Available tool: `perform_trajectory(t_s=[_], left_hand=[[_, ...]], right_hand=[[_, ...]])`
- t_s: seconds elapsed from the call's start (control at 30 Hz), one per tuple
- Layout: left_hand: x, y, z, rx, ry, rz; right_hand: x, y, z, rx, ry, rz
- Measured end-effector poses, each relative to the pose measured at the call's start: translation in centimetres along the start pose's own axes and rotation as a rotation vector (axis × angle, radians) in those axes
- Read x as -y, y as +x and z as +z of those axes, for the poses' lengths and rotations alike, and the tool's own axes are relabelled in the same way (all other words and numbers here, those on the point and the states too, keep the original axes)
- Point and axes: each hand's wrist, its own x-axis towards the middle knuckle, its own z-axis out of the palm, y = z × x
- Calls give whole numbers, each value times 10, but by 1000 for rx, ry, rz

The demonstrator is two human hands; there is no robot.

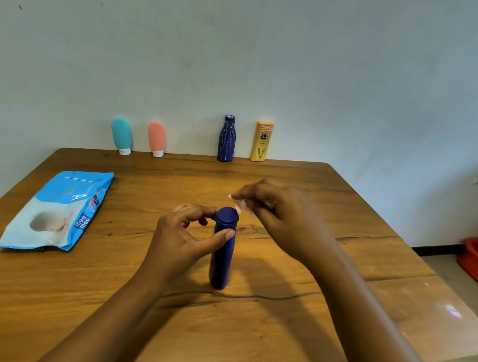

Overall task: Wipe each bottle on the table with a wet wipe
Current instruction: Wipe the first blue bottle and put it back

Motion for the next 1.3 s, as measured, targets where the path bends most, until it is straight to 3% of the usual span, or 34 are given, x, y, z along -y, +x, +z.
perform_trajectory(t_s=[0.13, 0.47, 0.53, 0.67, 0.83, 0.93, 1.03, 1.3], left_hand=[[1, 0, 1, -3, 11, 6], [3, -3, 2, -16, -30, 7], [3, -2, 2, -2, -29, 3], [2, -2, 1, 12, -10, 35], [1, 0, -1, 19, 4, 41], [-1, 1, -2, 6, 18, 30], [-1, -1, -2, 12, 30, 27], [-2, 0, -11, 48, 25, -6]], right_hand=[[13, 8, 15, 63, -2, 35], [2, -13, -5, 39, -80, 34], [9, -7, -1, -24, -92, -35], [13, -4, 28, 25, -264, -345], [-18, -27, 31, -83, -312, -449], [-30, -25, 29, -232, -301, -359], [-26, -21, 33, -348, -80, -270], [-26, -27, 43, -314, 172, -37]])
